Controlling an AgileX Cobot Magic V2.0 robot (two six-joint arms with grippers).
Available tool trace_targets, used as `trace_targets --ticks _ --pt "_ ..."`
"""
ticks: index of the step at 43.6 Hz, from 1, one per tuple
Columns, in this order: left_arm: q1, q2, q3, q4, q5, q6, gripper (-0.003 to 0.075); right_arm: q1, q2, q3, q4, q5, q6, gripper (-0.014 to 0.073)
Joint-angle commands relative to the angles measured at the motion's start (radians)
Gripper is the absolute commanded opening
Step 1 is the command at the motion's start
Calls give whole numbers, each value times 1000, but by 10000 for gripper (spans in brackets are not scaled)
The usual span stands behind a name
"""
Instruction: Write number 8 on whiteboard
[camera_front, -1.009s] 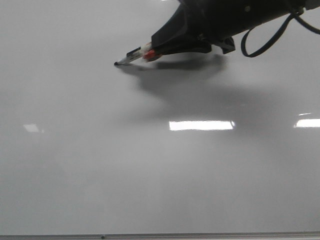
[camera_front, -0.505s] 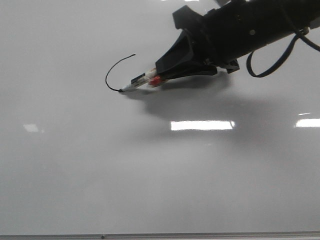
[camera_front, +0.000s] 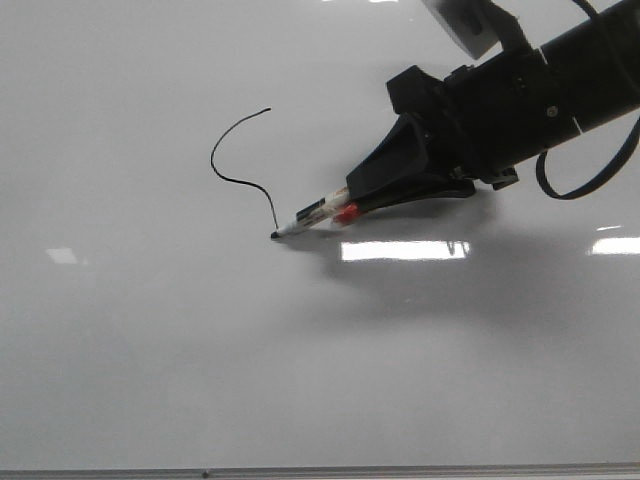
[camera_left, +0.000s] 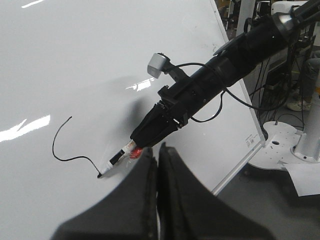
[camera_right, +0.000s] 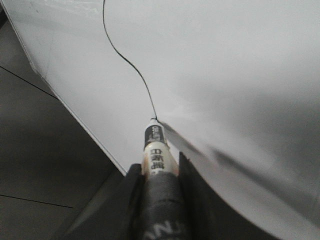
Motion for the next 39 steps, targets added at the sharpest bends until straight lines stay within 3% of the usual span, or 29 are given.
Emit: trace_targets --ticks 1,16,39 --pt "0 5 -27 -16 -75 -10 -20 27 -19 -28 58 -43 -24 -67" --pt "0 5 -27 -16 -75 -10 -20 151 49 -121 146 -50 -24 -67" --pt "0 5 -27 -16 -75 -10 -21 96 0 -143 166 -38 -24 -67"
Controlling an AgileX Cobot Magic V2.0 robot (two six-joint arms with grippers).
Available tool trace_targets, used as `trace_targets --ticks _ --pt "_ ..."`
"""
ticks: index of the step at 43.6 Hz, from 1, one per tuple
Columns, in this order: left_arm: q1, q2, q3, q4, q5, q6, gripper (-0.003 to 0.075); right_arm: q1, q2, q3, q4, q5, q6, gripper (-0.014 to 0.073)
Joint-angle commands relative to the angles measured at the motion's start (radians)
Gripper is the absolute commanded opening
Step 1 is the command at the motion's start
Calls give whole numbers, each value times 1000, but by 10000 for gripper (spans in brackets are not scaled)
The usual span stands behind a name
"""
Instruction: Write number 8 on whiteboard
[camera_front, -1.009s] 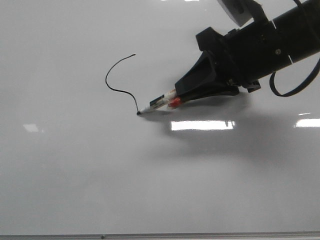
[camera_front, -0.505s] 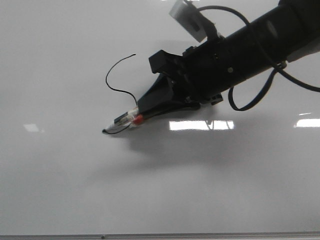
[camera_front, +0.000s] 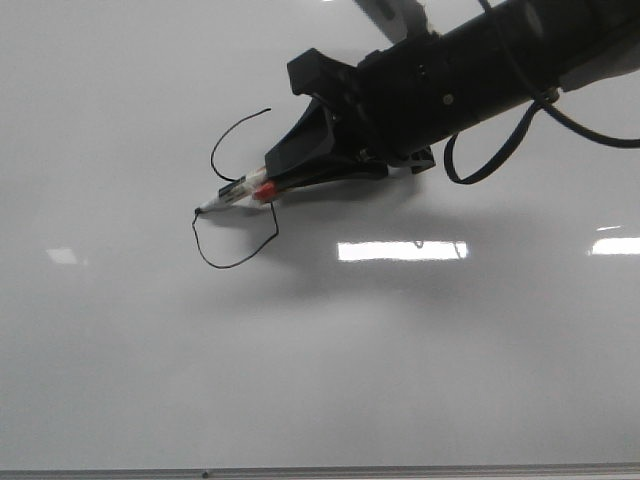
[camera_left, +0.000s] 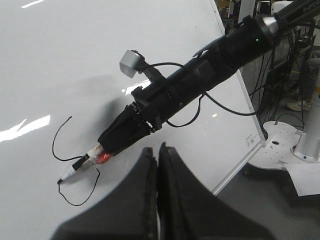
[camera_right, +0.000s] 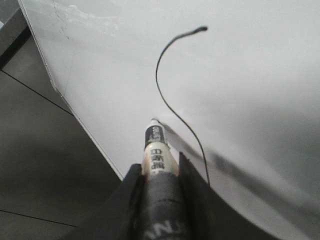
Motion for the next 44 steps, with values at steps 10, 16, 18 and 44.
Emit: trace_targets --ticks 10,16,18,44 --pt "0 5 -27 -16 -73 -10 -20 -92 -107 -3 8 34 -5 -67" --pt "0 5 -27 -16 -73 -10 -21 -129 -146 11 -20 34 -5 -67" --pt "0 5 -27 -16 -73 -10 -20 -139 -156 11 -22 32 -5 -67" --pt "0 5 -27 -16 -73 -10 -21 -38 -109 -107 -27 12 2 -65"
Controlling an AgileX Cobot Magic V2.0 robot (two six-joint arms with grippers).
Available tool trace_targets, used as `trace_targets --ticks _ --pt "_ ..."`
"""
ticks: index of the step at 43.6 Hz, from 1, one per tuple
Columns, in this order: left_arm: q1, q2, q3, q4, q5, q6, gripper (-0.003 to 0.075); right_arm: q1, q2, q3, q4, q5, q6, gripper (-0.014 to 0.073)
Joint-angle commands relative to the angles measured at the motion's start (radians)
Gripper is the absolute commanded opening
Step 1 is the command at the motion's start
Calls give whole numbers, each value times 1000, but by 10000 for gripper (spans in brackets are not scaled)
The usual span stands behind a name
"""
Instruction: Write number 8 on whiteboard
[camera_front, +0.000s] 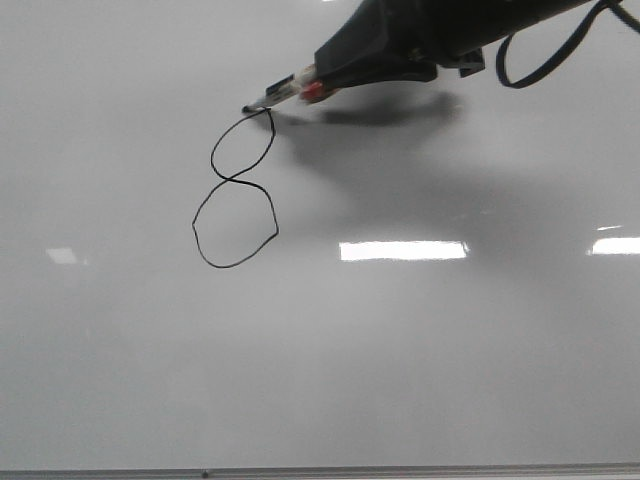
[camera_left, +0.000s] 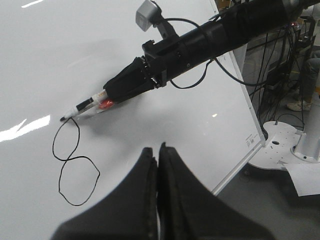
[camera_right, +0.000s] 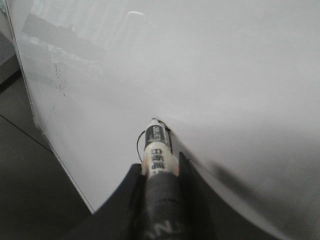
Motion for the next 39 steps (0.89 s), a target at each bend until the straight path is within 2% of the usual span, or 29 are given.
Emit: trace_targets --ticks 1,8,11,16,21,23,27,31,33,35,39 --pt "0 5 -27 -16 -73 -10 -20 40 -17 -40 31 17 2 -65" --pt "0 5 -27 -16 -73 -10 -21 58 -81 -40 23 153 -18 -65" --pt "0 5 -27 -16 -73 -10 -20 58 -133 -40 -24 180 -18 -65" --pt "0 11 -39 -6 -66 -10 -20 65 -225 -40 -184 203 -18 -65" --pt "0 73 -109 73 71 -6 -1 119 -301 -41 -410 214 -18 -65" --pt "0 107 -151 96 143 -4 43 156 -325 -41 -508 218 -18 -65" --pt "0 197 -238 155 280 1 195 242 -360 -41 -628 219 -18 -65" --pt "0 285 -313 201 393 1 384 318 -376 -41 -658 219 -17 -65" --pt "0 322 -341 208 437 29 451 351 -380 -41 -658 219 -17 -65" --pt "0 349 -361 208 463 52 467 378 -382 -42 -658 215 -17 -65" --pt "-6 392 -393 203 495 72 435 436 -382 -42 -658 203 -17 -65"
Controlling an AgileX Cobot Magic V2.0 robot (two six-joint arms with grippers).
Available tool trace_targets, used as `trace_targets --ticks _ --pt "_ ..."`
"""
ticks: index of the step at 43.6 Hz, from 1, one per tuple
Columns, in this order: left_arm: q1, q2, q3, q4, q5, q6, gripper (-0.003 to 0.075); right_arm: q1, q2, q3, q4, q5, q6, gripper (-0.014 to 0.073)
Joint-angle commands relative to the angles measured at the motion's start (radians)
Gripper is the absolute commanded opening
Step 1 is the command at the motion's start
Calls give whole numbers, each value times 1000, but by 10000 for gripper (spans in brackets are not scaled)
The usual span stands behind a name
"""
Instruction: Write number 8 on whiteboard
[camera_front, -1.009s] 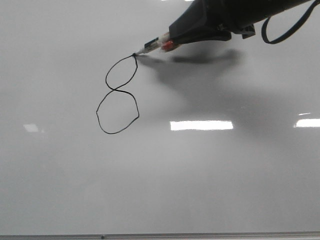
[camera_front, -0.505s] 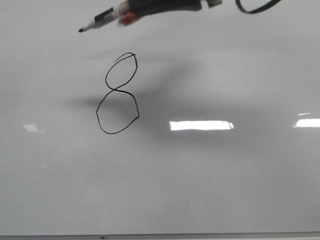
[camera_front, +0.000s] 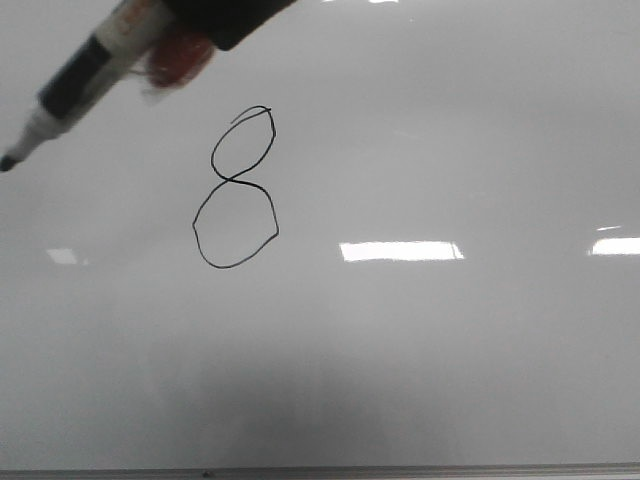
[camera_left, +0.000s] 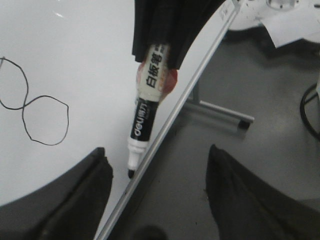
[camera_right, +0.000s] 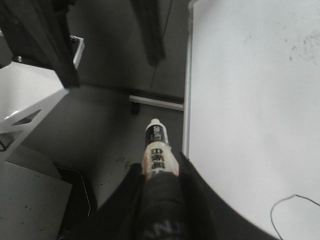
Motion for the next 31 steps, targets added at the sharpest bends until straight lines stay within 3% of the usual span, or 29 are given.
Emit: trace_targets --ticks 1,14,23,31 --pt "-12 36 -61 -14 -14 36 425 51 -35 -37 37 -31 -10 -65" --pt "-107 43 -67 -10 -8 59 286 142 -35 -37 41 -79 -10 -65" --pt "-111 43 -67 -5 -2 59 204 159 -35 -38 71 -82 -10 -65" --pt "-111 43 -67 -2 0 59 88 159 -35 -38 73 -76 -10 -65"
